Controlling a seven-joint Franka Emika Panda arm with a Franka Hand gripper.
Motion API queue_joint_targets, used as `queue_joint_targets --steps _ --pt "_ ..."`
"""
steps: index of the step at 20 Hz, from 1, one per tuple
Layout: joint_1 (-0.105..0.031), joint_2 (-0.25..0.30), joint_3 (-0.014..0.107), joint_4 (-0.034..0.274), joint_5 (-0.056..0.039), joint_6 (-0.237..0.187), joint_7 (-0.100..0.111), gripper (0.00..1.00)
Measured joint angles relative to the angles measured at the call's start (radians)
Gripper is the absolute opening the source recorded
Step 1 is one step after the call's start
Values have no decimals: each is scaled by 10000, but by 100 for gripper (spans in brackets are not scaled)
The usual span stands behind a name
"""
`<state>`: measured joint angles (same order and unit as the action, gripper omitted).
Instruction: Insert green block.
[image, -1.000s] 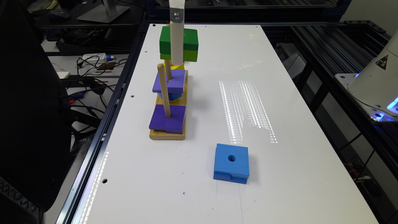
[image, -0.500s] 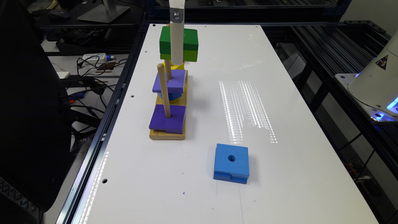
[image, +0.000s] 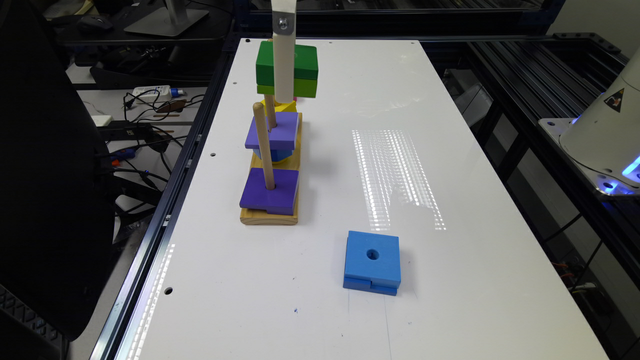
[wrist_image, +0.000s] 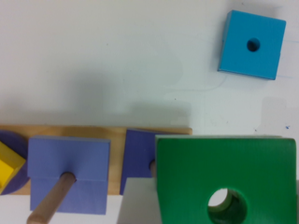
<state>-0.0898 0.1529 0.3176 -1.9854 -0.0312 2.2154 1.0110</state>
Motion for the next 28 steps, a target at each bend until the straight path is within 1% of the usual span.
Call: queue_joint_targets --steps 6,28 --pt "-67 0 0 0 0 0 -40 0" --pt "-169 0 -4 0 0 0 -104 0"
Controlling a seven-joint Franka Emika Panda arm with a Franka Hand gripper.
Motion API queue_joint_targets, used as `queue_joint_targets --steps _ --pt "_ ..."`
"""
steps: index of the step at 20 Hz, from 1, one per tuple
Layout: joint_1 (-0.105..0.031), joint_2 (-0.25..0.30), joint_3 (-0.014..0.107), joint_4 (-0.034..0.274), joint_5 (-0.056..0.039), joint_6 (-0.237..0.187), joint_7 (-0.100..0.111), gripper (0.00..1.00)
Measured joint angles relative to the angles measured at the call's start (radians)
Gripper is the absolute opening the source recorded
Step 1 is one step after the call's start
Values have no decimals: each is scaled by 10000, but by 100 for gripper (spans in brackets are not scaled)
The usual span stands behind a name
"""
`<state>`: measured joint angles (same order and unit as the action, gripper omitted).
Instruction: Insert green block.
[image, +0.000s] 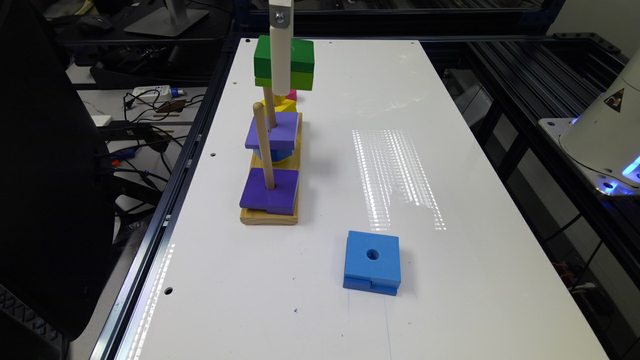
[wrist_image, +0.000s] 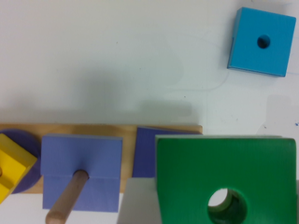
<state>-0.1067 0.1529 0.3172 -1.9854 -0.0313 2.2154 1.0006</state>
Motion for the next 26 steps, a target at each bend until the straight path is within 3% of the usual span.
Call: queue_joint_targets --steps 8,26 --pt "-127 0 -2 0 0 0 -126 0" --pt "-155 0 1 0 0 0 -160 0"
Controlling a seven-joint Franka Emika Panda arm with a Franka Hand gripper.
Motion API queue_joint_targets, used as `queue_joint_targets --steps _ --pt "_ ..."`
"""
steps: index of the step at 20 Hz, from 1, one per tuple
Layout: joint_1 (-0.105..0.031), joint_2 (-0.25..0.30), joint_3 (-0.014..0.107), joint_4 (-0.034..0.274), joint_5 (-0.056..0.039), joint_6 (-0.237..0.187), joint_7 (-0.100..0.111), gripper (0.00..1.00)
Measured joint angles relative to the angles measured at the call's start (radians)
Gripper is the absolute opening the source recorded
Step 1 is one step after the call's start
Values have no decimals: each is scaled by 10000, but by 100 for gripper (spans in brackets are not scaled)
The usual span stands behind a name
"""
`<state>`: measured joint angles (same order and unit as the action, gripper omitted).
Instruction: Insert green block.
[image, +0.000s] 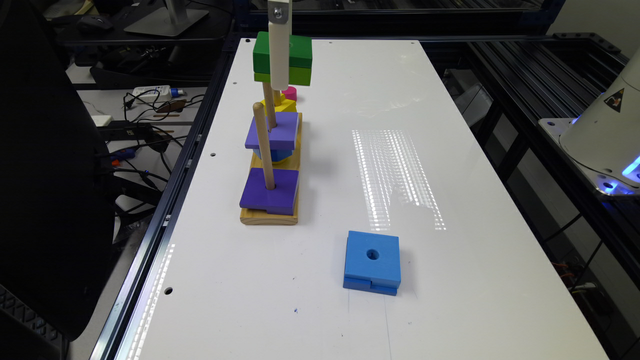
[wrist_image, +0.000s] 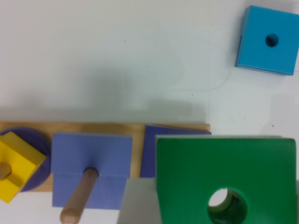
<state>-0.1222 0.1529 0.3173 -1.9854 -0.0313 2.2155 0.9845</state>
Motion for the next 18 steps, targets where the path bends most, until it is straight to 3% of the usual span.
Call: queue_joint_targets --steps 18 --pt "-12 311 1 -32 -4 185 -15 0"
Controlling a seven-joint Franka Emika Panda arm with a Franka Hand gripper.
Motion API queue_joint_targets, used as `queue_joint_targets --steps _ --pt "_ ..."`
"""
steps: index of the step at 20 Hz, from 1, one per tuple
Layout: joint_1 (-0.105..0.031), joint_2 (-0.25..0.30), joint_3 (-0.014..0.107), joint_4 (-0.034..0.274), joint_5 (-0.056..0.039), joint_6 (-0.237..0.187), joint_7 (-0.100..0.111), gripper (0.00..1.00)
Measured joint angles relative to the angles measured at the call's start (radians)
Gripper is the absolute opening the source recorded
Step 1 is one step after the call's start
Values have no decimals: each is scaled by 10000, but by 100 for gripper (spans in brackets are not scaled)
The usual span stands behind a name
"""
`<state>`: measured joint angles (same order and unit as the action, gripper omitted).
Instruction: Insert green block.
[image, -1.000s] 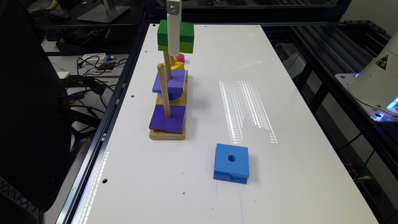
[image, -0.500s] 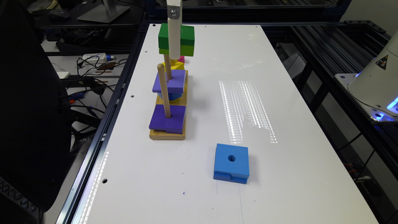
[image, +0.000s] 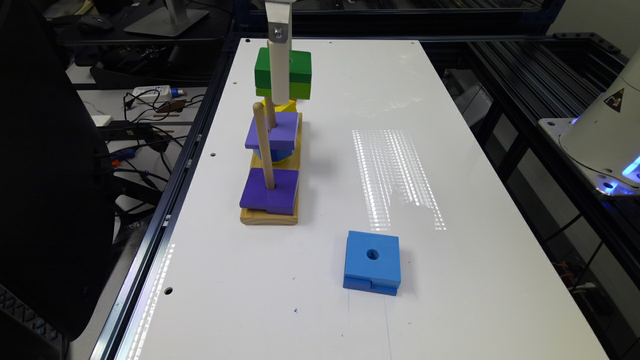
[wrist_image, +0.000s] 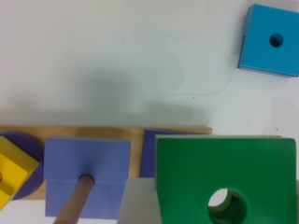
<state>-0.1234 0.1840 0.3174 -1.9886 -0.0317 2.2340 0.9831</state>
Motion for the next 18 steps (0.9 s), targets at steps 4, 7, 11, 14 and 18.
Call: queue_joint_targets --steps 4,7,11,14,18 --pt "-1 0 0 0 0 1 -1 0" --pt "1 0 14 0 0 12 -1 0" --pt "5 0 54 0 0 49 -1 0" --pt "5 0 56 0 0 59 -1 0" --pt "5 94 57 -5 -1 131 -1 0"
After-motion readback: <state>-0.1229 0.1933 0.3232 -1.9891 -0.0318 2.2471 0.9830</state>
